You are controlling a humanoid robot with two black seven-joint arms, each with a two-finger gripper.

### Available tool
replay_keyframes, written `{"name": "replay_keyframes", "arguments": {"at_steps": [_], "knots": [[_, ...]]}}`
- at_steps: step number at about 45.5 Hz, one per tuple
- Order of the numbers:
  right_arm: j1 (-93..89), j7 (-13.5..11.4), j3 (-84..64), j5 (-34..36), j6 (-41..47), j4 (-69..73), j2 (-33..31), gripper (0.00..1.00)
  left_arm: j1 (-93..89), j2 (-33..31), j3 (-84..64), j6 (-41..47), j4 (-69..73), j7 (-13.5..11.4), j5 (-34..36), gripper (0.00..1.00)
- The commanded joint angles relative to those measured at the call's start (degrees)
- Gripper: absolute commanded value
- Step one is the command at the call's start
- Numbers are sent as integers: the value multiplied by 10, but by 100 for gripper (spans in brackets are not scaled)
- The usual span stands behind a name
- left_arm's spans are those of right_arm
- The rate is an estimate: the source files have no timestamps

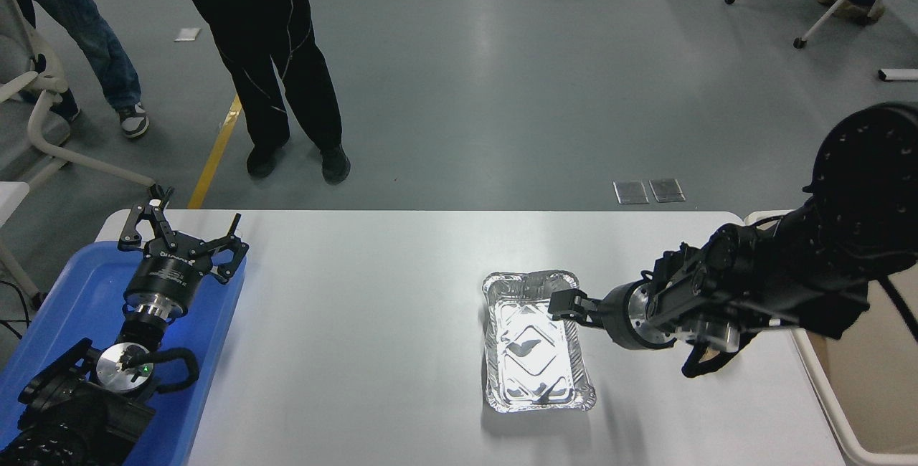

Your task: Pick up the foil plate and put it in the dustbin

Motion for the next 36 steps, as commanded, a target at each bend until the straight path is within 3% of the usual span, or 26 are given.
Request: {"name": "replay_keyframes", "arguments": {"at_steps": [1,14,22,27,32,36], "knots": [[-58,1,6,0,-18,-44,2,100,0,0,0,0,0,0,0,99],[-90,1,37,1,-21,-61,2,98,0,0,0,0,0,0,0,99],[-128,1,38,-5,-28,-87,2,89,0,0,0,0,0,0,0,99],[-132,1,41,-7,-28,-91,2,67,0,0,0,0,0,0,0,99],[-142,1,44,-17,-28,-99,2,39,0,0,0,0,0,0,0,99],[-153,1,49,-26,-28,-105,2,26,0,0,0,0,0,0,0,99]]}}
